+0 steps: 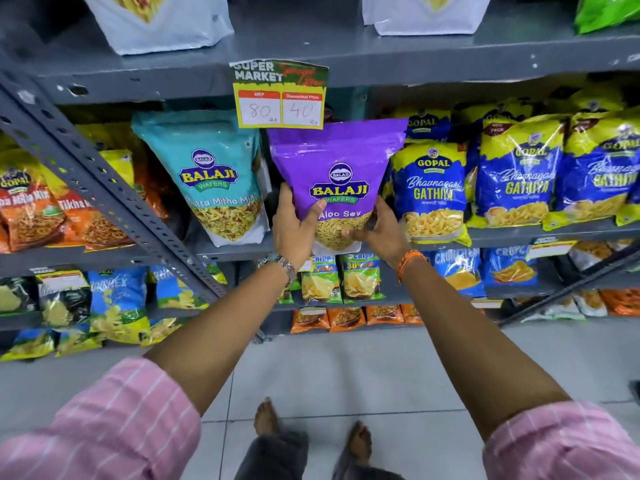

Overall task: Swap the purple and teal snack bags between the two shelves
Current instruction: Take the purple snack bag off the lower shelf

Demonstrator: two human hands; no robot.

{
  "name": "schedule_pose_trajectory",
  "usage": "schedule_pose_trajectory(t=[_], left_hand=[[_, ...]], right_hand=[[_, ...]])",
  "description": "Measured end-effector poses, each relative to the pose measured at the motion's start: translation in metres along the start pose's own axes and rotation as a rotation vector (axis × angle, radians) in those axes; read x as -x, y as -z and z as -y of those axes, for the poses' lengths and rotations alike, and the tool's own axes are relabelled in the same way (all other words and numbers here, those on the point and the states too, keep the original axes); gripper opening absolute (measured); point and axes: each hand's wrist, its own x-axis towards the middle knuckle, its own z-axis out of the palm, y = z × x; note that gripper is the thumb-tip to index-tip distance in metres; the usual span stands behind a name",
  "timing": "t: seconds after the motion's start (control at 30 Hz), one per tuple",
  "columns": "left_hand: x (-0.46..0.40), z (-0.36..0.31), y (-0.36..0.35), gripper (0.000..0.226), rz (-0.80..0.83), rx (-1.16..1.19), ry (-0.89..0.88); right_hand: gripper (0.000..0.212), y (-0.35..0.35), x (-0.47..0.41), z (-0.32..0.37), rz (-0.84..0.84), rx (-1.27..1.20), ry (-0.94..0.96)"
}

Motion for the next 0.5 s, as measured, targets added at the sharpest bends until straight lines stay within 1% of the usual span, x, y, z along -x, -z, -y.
schedule_pose_trajectory(t=[0.13,0.2,0.27,0.3,0.4,0.5], left_hand=[[0.039,-0.005,0.006,0.069,-0.070,0.022,-0.025],[0.059,-0.014,0.012,0.062,-0.103,0.000,-0.054],[0.078,-0.027,0.019,0.048,-0.124,-0.017,-0.068],[0.087,-0.034,0.023,0.048,-0.128,-0.002,-0.080],[0.108,-0.060,0.036,0.055,-0.164,0.035,-0.153],[0.117,-0.101,0.048,0.055,-0.187,0.128,-0.257]], right_hand=[[0.075,0.005,0.026,-0.004,0.039,0.008,0.002],[0.075,0.008,0.043,0.002,0.070,0.024,0.002],[0.077,0.011,0.061,0.011,0.084,0.038,0.018],[0.077,0.013,0.069,0.018,0.088,0.042,0.026],[0.076,0.023,0.094,0.048,0.090,0.027,0.075],[0.074,0.037,0.118,0.096,0.078,-0.001,0.141]])
